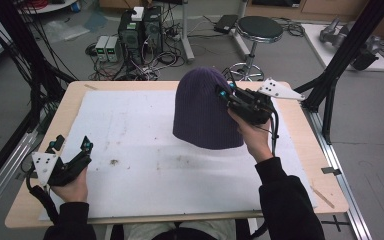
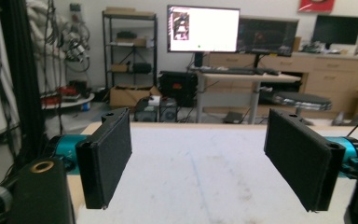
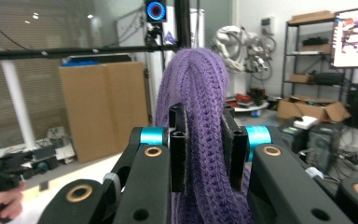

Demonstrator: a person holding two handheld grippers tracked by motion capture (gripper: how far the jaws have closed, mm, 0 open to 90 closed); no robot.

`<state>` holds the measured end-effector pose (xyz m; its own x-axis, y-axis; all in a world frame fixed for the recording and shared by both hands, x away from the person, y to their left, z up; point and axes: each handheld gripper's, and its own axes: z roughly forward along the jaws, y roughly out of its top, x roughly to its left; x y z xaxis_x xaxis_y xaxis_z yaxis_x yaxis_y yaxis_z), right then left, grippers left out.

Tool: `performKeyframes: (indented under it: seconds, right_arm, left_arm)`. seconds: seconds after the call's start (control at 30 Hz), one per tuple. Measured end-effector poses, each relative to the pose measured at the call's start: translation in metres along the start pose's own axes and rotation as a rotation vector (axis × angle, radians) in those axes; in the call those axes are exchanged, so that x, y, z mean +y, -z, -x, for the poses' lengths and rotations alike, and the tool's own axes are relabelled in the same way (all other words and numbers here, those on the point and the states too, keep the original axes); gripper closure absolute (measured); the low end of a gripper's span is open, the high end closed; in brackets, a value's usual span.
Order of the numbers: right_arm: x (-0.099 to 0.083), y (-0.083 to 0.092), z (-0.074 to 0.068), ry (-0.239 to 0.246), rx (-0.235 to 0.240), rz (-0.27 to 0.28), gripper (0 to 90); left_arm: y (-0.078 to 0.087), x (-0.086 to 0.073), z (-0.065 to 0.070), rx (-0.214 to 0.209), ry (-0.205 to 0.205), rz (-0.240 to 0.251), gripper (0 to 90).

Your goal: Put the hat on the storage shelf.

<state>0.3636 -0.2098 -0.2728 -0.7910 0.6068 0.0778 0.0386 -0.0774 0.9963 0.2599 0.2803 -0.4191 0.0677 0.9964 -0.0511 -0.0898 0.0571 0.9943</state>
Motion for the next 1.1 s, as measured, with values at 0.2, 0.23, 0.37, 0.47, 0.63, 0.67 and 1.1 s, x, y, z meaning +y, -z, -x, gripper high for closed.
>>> performKeyframes:
  seconds: [0.2, 0.23, 0.37, 0.47, 0.63, 0.67, 1.1]
  right_arm:
    - [0.016, -0.017, -0.014, 0.023, 0.05, 0.031, 77.4]
    - [0.018, -0.019, -0.015, 0.024, 0.047, 0.032, 77.4]
    - [0.023, -0.025, -0.021, 0.037, 0.058, 0.046, 77.4]
    - [0.027, -0.029, -0.025, 0.045, 0.074, 0.075, 77.4]
    - [0.03, -0.035, -0.027, 0.046, 0.091, 0.086, 77.4]
    - [0.032, -0.038, -0.028, 0.045, 0.096, 0.089, 77.4]
    - [0.043, -0.056, -0.045, 0.072, 0.143, 0.096, 77.3]
  left_arm:
    - [-0.009, 0.015, 0.015, -0.139, -0.014, 0.044, 19.1]
    - [-0.009, 0.015, 0.015, -0.139, -0.014, 0.044, 18.7]
    - [-0.014, 0.019, 0.025, -0.216, 0.005, 0.049, 18.0]
    - [-0.024, 0.022, 0.033, -0.316, 0.042, 0.007, 16.4]
    - [-0.037, 0.028, 0.045, -0.429, 0.07, -0.024, 15.5]
    - [-0.041, 0.03, 0.048, -0.452, 0.074, -0.026, 14.3]
    - [-0.081, 0.046, 0.078, -0.717, 0.081, -0.104, 15.6]
